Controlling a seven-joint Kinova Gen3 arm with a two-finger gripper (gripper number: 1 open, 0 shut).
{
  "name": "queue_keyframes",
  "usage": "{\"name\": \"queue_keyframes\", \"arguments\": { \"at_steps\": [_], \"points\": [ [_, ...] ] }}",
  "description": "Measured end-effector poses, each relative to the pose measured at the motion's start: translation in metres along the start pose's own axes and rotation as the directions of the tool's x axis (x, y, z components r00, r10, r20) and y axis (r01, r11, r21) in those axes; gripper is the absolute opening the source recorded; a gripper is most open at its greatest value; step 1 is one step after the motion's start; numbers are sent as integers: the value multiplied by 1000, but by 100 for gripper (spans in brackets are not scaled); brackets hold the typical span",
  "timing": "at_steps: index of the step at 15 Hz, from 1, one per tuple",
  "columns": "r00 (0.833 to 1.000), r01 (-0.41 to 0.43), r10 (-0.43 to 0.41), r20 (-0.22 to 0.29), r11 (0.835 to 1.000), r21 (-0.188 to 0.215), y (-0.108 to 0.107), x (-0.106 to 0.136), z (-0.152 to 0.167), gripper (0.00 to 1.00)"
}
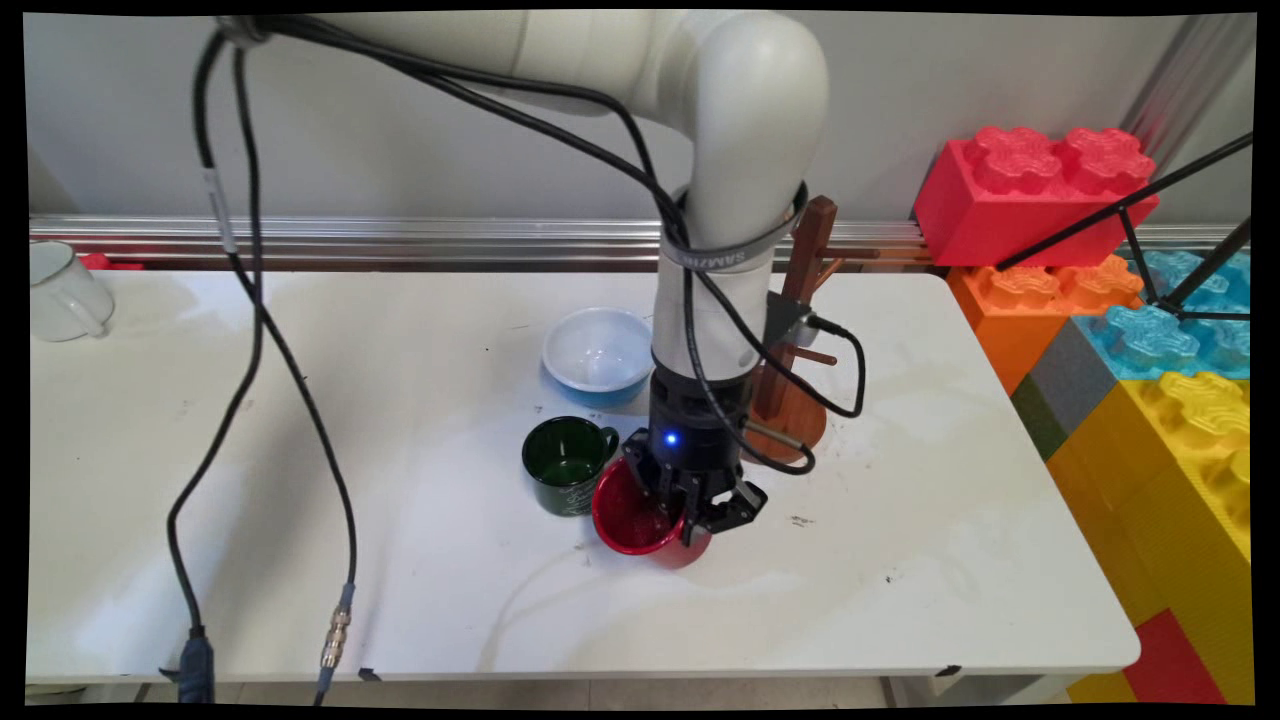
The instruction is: Place the picked object on the table
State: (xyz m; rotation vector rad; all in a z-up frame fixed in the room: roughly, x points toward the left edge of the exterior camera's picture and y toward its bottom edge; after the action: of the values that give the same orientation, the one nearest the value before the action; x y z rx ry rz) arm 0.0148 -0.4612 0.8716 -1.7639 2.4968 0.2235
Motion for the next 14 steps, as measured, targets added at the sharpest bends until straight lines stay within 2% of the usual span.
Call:
{"name": "queue_keyframes", "arguments": {
  "at_steps": [8, 14],
  "points": [
    [995, 65, -66, 75, 998, 15, 1, 18, 17, 0],
    [991, 92, -94, 97, 996, 21, -2, 26, 27, 0]
  ]
}}
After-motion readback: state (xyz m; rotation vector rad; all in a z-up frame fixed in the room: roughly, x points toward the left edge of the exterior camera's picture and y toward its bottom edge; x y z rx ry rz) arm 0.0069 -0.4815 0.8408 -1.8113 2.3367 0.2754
